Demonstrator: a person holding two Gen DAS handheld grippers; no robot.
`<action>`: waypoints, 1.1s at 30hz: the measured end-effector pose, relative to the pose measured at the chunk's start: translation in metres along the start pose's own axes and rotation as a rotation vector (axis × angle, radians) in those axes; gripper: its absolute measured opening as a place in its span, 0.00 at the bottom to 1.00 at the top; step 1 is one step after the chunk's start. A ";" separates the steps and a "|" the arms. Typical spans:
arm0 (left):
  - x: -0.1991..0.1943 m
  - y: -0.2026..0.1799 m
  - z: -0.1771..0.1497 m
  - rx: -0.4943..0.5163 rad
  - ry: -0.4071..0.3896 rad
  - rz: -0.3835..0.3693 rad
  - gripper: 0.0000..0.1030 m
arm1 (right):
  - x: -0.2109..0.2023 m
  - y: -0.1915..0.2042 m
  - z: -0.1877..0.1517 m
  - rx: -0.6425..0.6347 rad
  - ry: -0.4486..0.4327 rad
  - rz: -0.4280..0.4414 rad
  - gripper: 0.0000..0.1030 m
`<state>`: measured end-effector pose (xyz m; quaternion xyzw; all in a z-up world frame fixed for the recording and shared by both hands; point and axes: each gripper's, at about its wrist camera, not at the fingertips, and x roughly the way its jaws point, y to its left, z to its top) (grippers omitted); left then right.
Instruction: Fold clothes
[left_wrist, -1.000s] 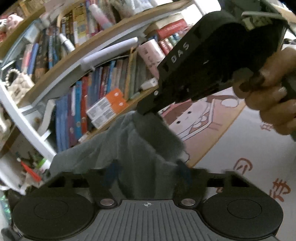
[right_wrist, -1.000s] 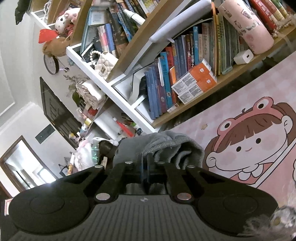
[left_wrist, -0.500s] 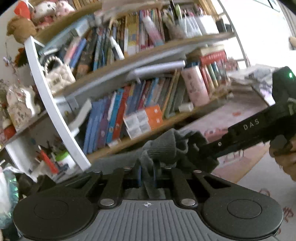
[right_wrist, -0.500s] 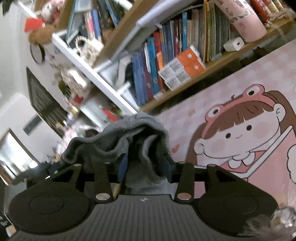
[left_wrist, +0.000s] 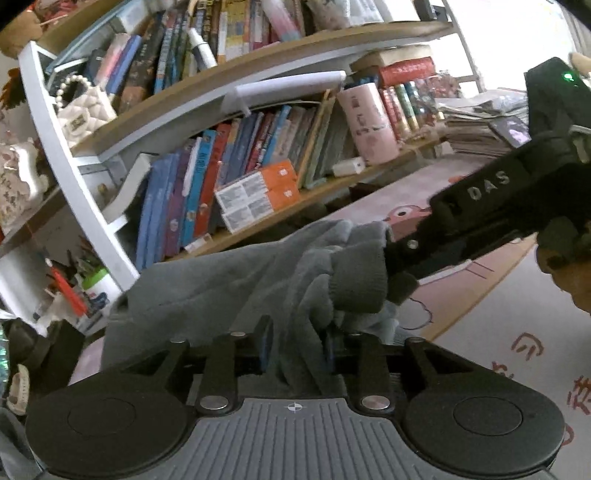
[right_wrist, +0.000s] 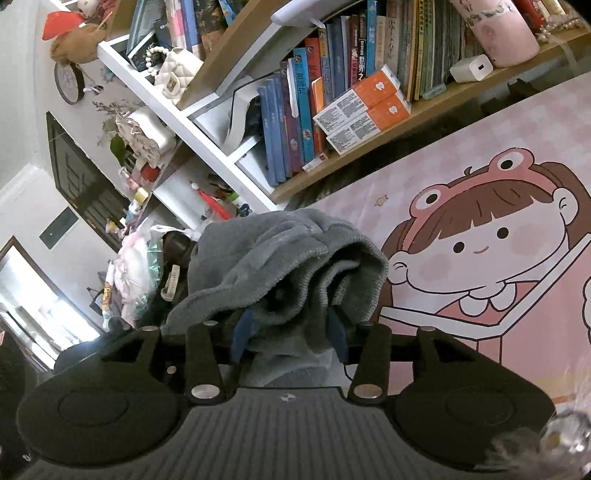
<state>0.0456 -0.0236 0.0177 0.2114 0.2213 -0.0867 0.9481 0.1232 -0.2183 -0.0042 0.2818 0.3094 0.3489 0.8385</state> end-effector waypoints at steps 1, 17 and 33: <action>-0.003 0.002 0.001 -0.015 -0.014 0.003 0.11 | 0.000 0.000 0.000 0.001 0.000 0.000 0.44; -0.074 0.066 0.052 -0.244 -0.286 0.040 0.07 | 0.006 0.047 -0.024 -0.503 -0.060 -0.212 0.58; -0.122 0.076 0.047 -0.318 -0.392 -0.076 0.07 | -0.030 0.046 0.000 -0.391 -0.406 -0.186 0.12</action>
